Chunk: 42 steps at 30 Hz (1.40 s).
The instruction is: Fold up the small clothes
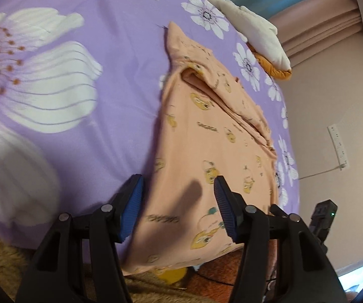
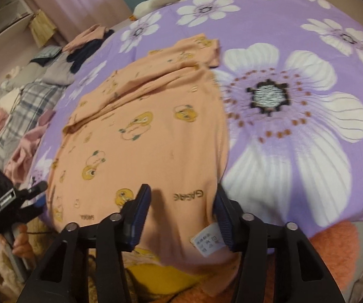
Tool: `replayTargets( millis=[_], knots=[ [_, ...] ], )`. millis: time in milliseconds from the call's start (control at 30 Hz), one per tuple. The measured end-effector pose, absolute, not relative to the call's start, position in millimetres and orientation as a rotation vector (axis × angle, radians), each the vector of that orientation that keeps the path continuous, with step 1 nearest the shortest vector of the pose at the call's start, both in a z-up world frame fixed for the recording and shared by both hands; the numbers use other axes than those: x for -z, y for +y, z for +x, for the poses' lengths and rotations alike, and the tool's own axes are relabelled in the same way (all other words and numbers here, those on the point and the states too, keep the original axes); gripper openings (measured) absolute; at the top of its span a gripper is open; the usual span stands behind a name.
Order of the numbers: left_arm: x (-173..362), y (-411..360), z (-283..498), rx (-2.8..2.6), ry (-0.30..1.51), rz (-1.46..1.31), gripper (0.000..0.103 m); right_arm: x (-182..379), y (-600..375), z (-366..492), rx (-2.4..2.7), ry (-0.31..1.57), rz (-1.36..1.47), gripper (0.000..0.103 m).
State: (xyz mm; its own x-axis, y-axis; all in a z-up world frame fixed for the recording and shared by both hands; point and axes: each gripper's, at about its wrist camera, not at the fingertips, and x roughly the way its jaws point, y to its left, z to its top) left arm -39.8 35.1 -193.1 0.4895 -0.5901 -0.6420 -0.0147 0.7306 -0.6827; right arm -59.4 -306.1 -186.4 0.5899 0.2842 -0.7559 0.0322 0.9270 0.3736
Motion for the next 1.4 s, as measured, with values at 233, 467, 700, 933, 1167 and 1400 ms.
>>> replayTargets(
  millis=[233, 467, 700, 933, 1167, 1400],
  knots=[
    [189, 19, -40, 0.319, 1.006, -0.65, 0.009, 187, -304, -57, -0.18, 0.925, 0.412, 0.012],
    [155, 15, -43, 0.244, 0.934, -0.551, 0.001, 155, -303, -65, -0.207, 0.849, 0.431, 0.009],
    [118, 13, -37, 0.318, 0.806, -0.543, 0.001, 125, -302, -53, -0.247, 0.753, 0.442, 0.009],
    [142, 24, -34, 0.263, 0.921, -0.504, 0.01, 131, -303, -54, -0.222, 0.763, 0.435, 0.009],
    [172, 29, -39, 0.193, 1.046, -0.467, 0.045, 138, -312, -55, -0.2, 0.783, 0.46, 0.009],
    [183, 26, -40, 0.329, 1.087, -0.553, 0.053, 140, -308, -53, -0.188, 0.799, 0.44, 0.009]
  ],
)
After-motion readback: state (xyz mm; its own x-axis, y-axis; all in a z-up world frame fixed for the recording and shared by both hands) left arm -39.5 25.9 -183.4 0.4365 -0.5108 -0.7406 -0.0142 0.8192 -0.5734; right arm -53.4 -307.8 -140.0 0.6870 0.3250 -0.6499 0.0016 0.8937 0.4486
